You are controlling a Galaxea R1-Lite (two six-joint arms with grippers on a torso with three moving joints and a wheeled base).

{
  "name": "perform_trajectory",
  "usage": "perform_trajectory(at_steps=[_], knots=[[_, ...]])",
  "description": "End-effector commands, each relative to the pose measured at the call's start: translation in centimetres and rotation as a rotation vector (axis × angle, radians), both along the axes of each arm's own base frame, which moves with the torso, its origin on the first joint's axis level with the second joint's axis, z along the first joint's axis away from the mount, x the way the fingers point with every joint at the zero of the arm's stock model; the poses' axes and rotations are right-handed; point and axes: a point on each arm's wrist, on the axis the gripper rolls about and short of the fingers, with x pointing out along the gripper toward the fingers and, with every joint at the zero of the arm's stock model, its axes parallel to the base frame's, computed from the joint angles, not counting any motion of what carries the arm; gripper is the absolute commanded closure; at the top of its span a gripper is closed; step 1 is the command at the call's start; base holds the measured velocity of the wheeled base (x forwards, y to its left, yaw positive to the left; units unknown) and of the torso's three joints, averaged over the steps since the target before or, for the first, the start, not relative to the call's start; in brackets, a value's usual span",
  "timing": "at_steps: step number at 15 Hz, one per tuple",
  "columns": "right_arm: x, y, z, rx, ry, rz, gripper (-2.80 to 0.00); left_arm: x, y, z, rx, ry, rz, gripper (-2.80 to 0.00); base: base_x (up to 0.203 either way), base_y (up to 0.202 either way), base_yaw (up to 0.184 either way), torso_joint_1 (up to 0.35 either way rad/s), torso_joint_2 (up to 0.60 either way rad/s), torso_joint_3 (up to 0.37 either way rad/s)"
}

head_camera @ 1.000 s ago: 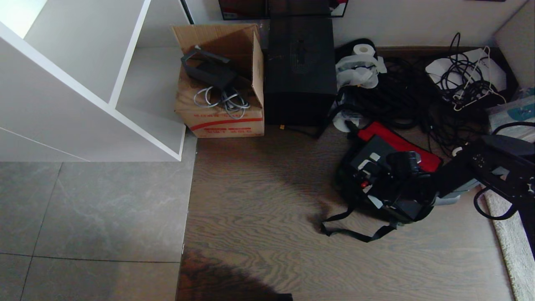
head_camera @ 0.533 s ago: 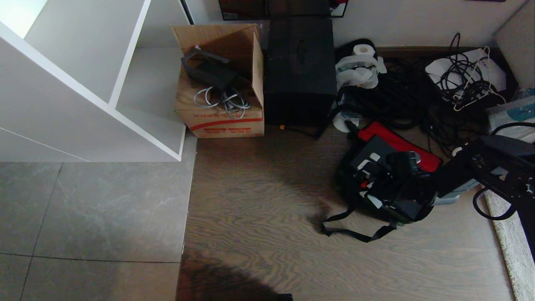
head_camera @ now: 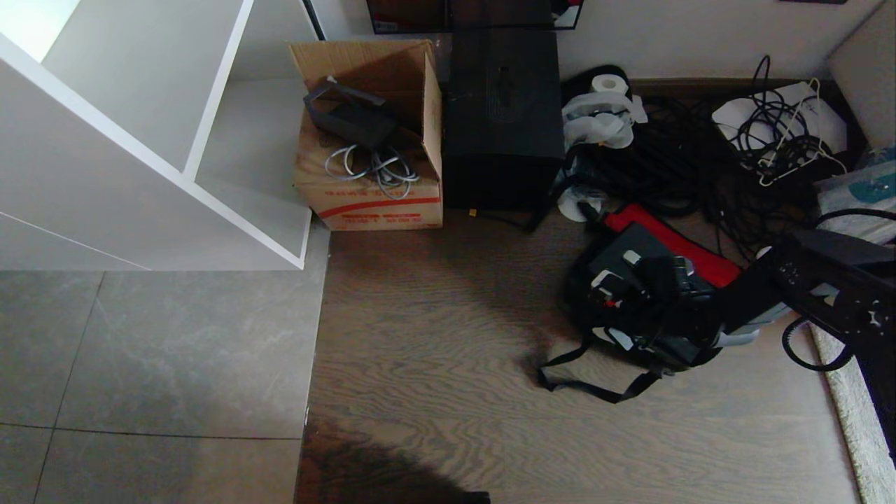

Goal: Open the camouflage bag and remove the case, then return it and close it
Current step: Close the top of the storage box

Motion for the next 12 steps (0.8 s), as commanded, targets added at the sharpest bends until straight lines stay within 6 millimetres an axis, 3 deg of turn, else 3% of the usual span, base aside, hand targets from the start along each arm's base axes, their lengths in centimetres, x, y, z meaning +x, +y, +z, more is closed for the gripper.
perform_trajectory(at_steps=[1, 9, 12], knots=[[0.0, 0.1, -1.1, -0.024, 0.027, 0.005, -2.80, 0.0, 0.0, 0.0, 0.000, 0.000, 0.000, 0.00, 0.000, 0.000, 0.000, 0.000, 0.00, 0.000], [0.2, 0.0, -2.8, -0.086, 0.037, -0.026, -2.80, 0.0, 0.0, 0.0, 0.000, 0.000, 0.000, 0.00, 0.000, 0.000, 0.000, 0.000, 0.00, 0.000], [0.5, 0.2, -4.2, -0.091, 0.059, -0.021, -2.80, 0.0, 0.0, 0.0, 0.000, 0.000, 0.000, 0.00, 0.000, 0.000, 0.000, 0.000, 0.00, 0.000]])
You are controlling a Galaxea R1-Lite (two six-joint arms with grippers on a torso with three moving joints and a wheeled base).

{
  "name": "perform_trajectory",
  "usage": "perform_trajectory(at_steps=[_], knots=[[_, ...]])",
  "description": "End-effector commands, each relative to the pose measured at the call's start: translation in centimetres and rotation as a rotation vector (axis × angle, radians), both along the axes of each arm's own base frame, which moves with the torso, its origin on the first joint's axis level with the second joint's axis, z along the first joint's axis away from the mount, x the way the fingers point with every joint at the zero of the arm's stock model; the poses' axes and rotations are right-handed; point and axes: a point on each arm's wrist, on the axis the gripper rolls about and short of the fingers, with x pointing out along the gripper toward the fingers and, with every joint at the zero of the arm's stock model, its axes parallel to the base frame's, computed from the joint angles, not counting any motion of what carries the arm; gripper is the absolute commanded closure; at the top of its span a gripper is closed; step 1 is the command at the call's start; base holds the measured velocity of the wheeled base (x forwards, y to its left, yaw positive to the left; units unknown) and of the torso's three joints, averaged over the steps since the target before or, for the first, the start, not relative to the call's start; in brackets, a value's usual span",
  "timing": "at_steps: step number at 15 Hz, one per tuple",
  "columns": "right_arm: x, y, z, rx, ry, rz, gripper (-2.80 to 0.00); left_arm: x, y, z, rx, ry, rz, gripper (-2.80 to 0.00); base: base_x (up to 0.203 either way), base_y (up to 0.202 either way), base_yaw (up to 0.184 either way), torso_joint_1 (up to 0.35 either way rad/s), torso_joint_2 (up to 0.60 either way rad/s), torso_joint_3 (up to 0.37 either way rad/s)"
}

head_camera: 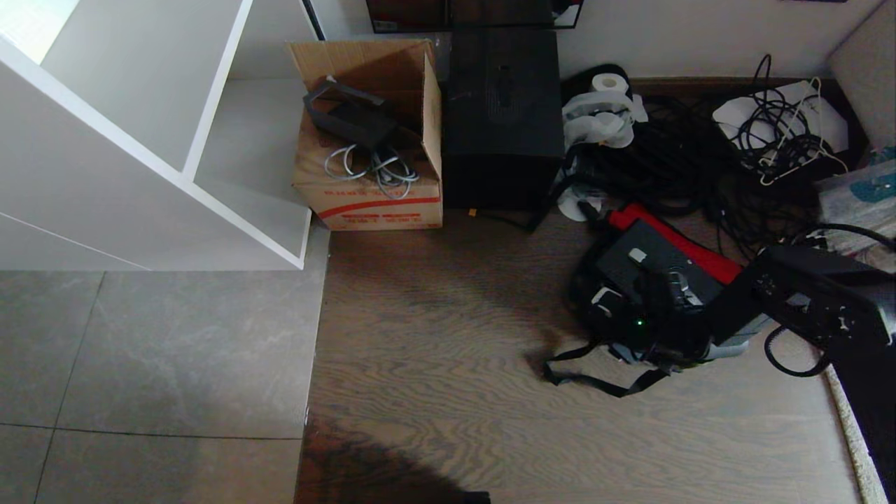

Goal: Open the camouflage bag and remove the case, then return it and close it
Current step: Close the top of the storage box

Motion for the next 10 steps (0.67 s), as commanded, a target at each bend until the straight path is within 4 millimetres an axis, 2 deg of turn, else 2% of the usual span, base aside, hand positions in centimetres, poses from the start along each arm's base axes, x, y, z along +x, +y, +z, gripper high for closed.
perform_trajectory(at_steps=[1, 7, 8, 10], knots=[[0.2, 0.4, -1.4, -0.003, 0.015, 0.014, -2.80, 0.0, 0.0, 0.0, 0.000, 0.000, 0.000, 0.00, 0.000, 0.000, 0.000, 0.000, 0.00, 0.000], [1.5, 0.9, -2.0, 0.005, -0.092, 0.028, -2.80, 0.0, 0.0, 0.0, 0.000, 0.000, 0.000, 0.00, 0.000, 0.000, 0.000, 0.000, 0.00, 0.000], [1.6, 0.9, -1.6, 0.011, -0.101, 0.032, 0.00, 0.0, 0.0, 0.0, 0.000, 0.000, 0.000, 0.00, 0.000, 0.000, 0.000, 0.000, 0.00, 0.000], [1.9, 0.9, -0.8, 0.014, -0.130, 0.029, 0.00, 0.0, 0.0, 0.0, 0.000, 0.000, 0.000, 0.00, 0.000, 0.000, 0.000, 0.000, 0.00, 0.000]])
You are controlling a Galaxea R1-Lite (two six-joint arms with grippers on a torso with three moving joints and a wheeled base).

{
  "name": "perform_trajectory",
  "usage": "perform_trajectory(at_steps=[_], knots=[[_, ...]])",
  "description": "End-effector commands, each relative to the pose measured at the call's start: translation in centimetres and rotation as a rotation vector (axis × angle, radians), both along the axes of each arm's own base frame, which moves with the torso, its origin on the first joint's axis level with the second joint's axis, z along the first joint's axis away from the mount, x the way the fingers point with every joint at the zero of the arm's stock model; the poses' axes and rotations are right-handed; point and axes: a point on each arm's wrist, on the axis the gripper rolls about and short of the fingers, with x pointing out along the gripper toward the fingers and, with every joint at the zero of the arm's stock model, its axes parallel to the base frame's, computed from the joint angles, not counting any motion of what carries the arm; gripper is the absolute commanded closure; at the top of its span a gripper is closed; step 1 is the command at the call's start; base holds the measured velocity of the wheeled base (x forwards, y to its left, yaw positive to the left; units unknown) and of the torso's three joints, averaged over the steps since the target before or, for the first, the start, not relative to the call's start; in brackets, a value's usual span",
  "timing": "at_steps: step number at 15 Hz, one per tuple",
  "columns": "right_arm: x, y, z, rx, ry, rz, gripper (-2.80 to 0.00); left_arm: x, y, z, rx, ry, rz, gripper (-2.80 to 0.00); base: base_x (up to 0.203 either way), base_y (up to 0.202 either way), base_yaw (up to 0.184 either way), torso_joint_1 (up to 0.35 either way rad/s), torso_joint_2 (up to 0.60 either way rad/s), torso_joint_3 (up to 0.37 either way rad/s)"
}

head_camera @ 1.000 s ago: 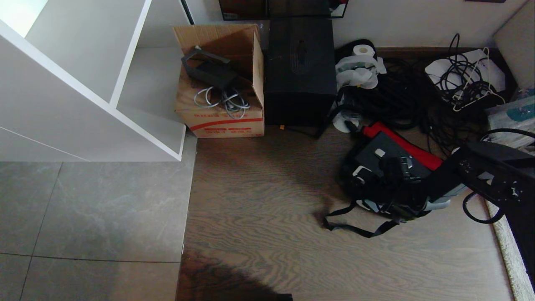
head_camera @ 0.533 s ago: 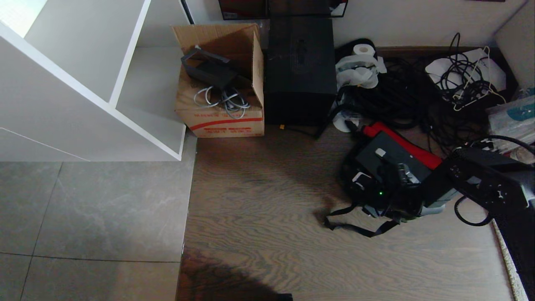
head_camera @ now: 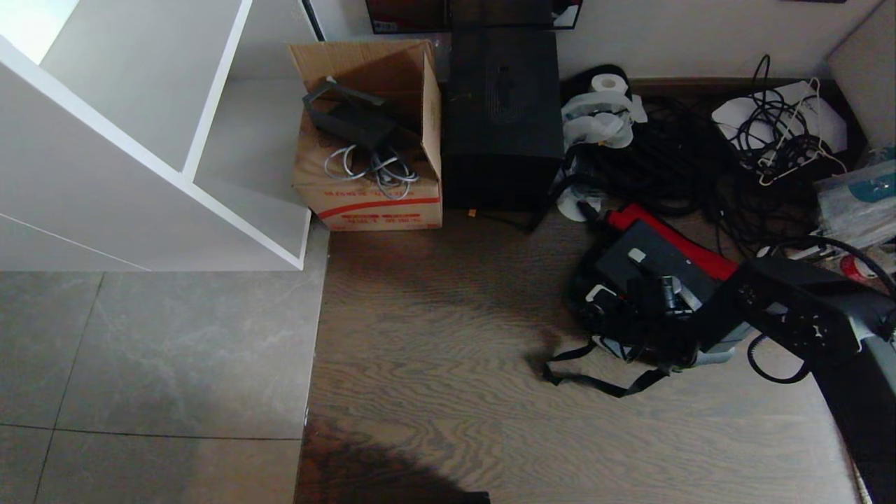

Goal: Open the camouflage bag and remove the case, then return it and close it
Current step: Close the top of the storage box

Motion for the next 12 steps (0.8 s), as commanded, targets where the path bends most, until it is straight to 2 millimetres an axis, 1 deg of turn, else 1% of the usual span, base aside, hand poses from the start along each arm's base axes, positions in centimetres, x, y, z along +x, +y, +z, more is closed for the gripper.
perform_trajectory(at_steps=[1, 3, 9, 10, 12], knots=[[0.4, 0.2, 0.7, 0.004, -0.029, 0.000, 0.00, 0.0, 0.0, 0.0, 0.000, -0.001, 0.000, 0.00, 0.000, 0.000, 0.000, 0.000, 0.00, 0.000], [0.3, 0.2, 0.7, 0.004, -0.027, 0.000, 0.00, 0.0, 0.0, 0.0, 0.000, 0.000, 0.001, 0.00, 0.000, 0.000, 0.000, 0.000, 0.00, 0.000], [0.2, 0.1, 2.0, 0.001, -0.052, 0.010, 0.00, 0.0, 0.0, 0.0, 0.000, -0.001, 0.000, 0.00, 0.000, 0.000, 0.000, 0.000, 0.00, 0.000], [0.3, 0.1, 2.4, 0.001, -0.063, 0.014, 0.00, 0.0, 0.0, 0.0, 0.000, -0.001, 0.000, 0.00, 0.000, 0.000, 0.000, 0.000, 0.00, 0.000], [0.3, 0.0, 3.9, -0.001, -0.095, 0.017, 0.00, 0.0, 0.0, 0.0, 0.000, -0.001, 0.000, 0.00, 0.000, 0.000, 0.000, 0.000, 0.00, 0.000]])
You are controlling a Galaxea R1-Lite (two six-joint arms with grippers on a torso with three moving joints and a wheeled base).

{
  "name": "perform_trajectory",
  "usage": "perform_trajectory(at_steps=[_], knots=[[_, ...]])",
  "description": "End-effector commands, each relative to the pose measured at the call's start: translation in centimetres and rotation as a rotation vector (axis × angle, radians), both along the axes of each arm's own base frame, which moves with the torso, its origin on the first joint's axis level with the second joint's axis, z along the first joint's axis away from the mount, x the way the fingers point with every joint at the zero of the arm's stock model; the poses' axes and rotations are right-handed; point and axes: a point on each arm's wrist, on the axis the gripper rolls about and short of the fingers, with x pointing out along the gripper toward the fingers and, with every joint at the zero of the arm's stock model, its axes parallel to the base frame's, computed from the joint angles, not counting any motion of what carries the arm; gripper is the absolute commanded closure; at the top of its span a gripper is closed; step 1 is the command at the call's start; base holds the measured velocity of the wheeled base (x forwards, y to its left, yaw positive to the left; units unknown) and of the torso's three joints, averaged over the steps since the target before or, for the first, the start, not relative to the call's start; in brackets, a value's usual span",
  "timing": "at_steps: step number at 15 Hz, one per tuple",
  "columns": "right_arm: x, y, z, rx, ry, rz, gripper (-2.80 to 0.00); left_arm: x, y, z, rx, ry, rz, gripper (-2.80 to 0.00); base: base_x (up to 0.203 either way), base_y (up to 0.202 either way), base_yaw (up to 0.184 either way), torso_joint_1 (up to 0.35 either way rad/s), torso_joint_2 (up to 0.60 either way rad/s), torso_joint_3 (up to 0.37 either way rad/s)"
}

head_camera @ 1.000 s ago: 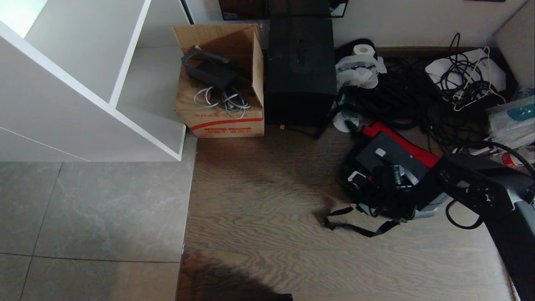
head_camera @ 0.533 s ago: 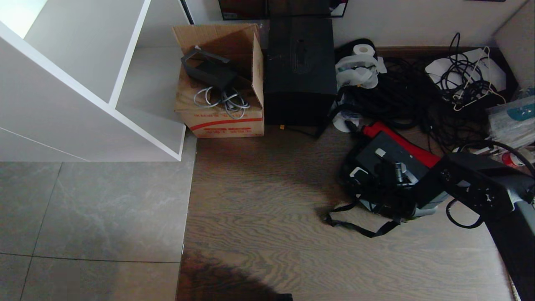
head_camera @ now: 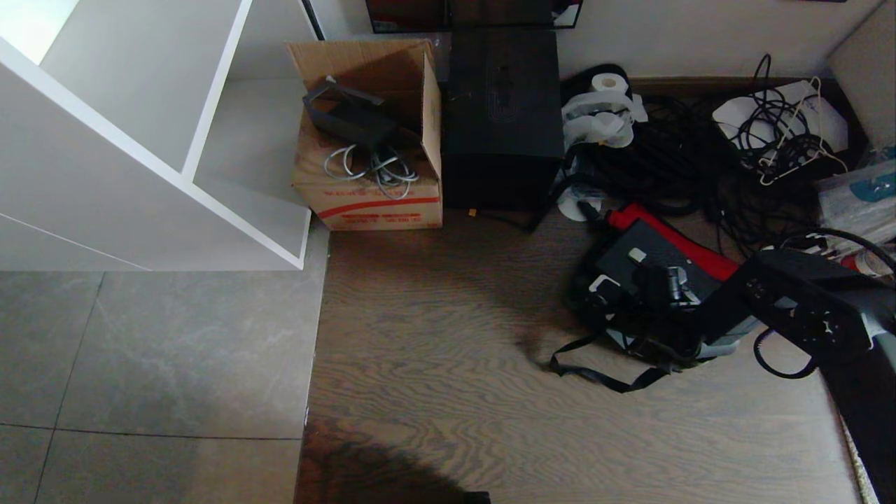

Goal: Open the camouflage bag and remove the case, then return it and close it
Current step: Close the top of the storage box

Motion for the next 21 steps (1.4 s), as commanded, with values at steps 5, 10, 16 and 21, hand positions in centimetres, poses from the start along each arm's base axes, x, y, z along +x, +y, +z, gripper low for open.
perform_trajectory(at_steps=[5, 10, 16, 21], knots=[[-3.0, -0.8, 9.5, 0.003, -0.061, 0.054, 0.00, 0.0, 0.0, 0.0, 0.000, -0.001, 0.000, 0.00, 0.000, 0.000, 0.000, 0.000, 0.00, 0.000], [-5.3, -0.8, 9.2, -0.012, 0.101, 0.153, 0.00, 0.0, 0.0, 0.0, 0.000, 0.000, 0.000, 0.00, 0.000, 0.000, 0.000, 0.000, 0.00, 0.000], [-5.3, -0.6, 6.6, -0.012, 0.160, 0.155, 0.00, 0.0, 0.0, 0.0, 0.000, 0.000, 0.000, 0.00, 0.000, 0.000, 0.000, 0.000, 0.00, 0.000], [-5.3, 0.8, 4.2, 0.031, 0.198, 0.156, 0.00, 0.0, 0.0, 0.0, 0.000, 0.001, 0.000, 0.00, 0.000, 0.000, 0.000, 0.000, 0.00, 0.000]])
